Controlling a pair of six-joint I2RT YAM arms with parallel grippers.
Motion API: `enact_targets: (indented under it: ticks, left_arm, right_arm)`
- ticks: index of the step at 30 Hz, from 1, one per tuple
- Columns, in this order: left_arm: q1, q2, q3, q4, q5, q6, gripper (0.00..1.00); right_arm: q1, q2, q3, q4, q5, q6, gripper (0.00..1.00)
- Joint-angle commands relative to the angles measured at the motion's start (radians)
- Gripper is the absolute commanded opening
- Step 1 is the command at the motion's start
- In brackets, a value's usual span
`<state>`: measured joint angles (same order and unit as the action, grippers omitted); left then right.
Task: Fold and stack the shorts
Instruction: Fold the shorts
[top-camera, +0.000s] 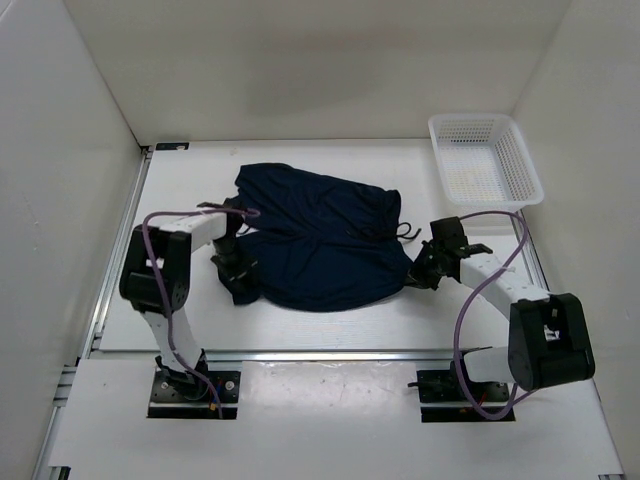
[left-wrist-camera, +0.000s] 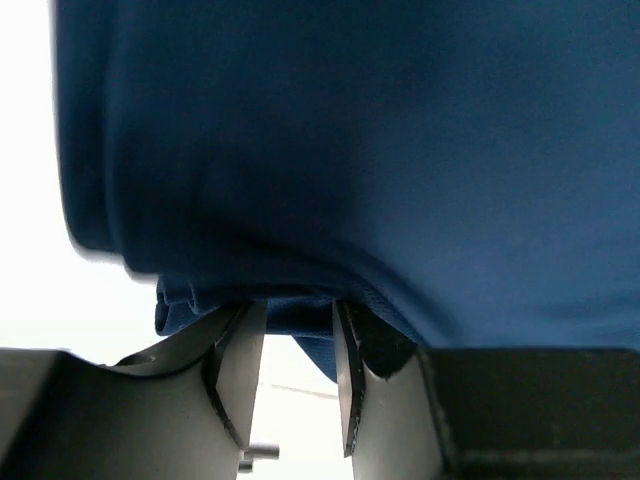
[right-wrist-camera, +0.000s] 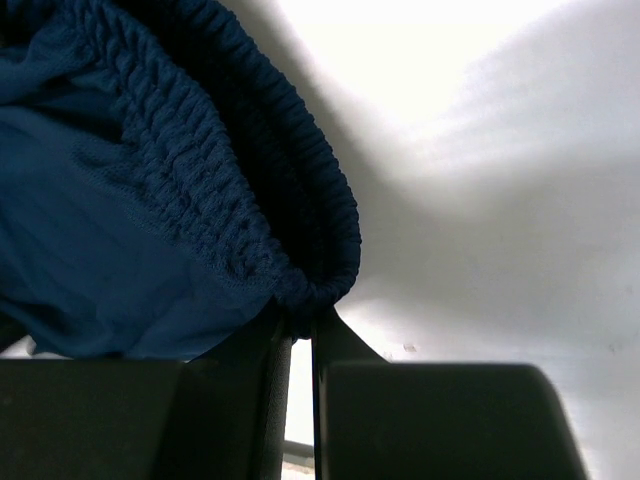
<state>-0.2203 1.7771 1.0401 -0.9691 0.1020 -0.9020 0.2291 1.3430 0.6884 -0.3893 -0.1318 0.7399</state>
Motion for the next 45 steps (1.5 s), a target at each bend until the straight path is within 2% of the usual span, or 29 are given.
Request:
enact_targets:
  ticks: [1, 3, 6, 7, 10, 13, 16, 26, 29, 33, 34, 37, 43, 45]
  left_arm:
    - [0.013, 0.085, 0.170, 0.008, -0.123, 0.077, 0.43]
    - [0.013, 0.085, 0.216, -0.035, -0.183, 0.089, 0.43]
    - [0.013, -0.014, 0.227, -0.088, -0.225, 0.098, 0.45]
    - [0.024, -0.072, 0.213, -0.100, -0.240, 0.098, 0.49]
    - [0.033, -0.184, 0.128, -0.114, -0.240, 0.098, 0.76]
    - [0.033, -0.255, 0.007, -0.054, -0.138, 0.098, 0.76]
    - [0.033, -0.255, -0.139, -0.007, -0.102, 0.042, 0.76]
    - [0.033, -0.262, -0.227, 0.023, -0.073, -0.040, 0.76]
    - [0.033, -0.208, -0.250, 0.067, -0.073, -0.040, 0.71]
    - [0.024, -0.165, -0.276, 0.099, -0.064, -0.049, 0.57]
    - [0.024, -0.165, -0.276, 0.099, -0.064, -0.049, 0.44]
    - [0.015, -0.229, -0.249, 0.099, -0.044, -0.049, 0.10]
    - [0.025, -0.480, -0.080, -0.120, -0.140, -0.040, 0.10]
    - [0.036, -0.540, -0.068, -0.190, -0.162, -0.040, 0.10]
  right_arm:
    - [-0.005, -0.048, -0.024, -0.029, 0.014, 0.038, 0.00]
    - [-0.005, -0.062, -0.036, -0.029, 0.023, 0.049, 0.00]
    - [0.004, -0.080, -0.036, -0.039, 0.034, 0.049, 0.00]
    - [0.004, -0.081, -0.036, -0.049, 0.046, 0.049, 0.00]
    - [0.004, -0.081, -0.036, -0.049, 0.046, 0.027, 0.00]
    - [0.004, -0.068, -0.026, -0.060, 0.046, 0.007, 0.00]
    - [0.004, -0.068, -0.017, -0.060, 0.046, -0.002, 0.00]
    - [0.004, -0.059, -0.007, -0.069, 0.037, -0.011, 0.00]
    - [0.004, -0.059, 0.002, -0.069, 0.037, -0.011, 0.00]
    - [0.004, -0.080, 0.002, -0.079, 0.037, -0.011, 0.00]
    - [0.004, -0.093, 0.002, -0.088, 0.037, -0.011, 0.00]
    - [0.004, -0.102, 0.002, -0.097, 0.055, -0.011, 0.00]
    - [0.004, -0.155, 0.011, -0.181, 0.084, -0.020, 0.00]
    - [0.004, -0.185, 0.011, -0.192, 0.084, -0.020, 0.00]
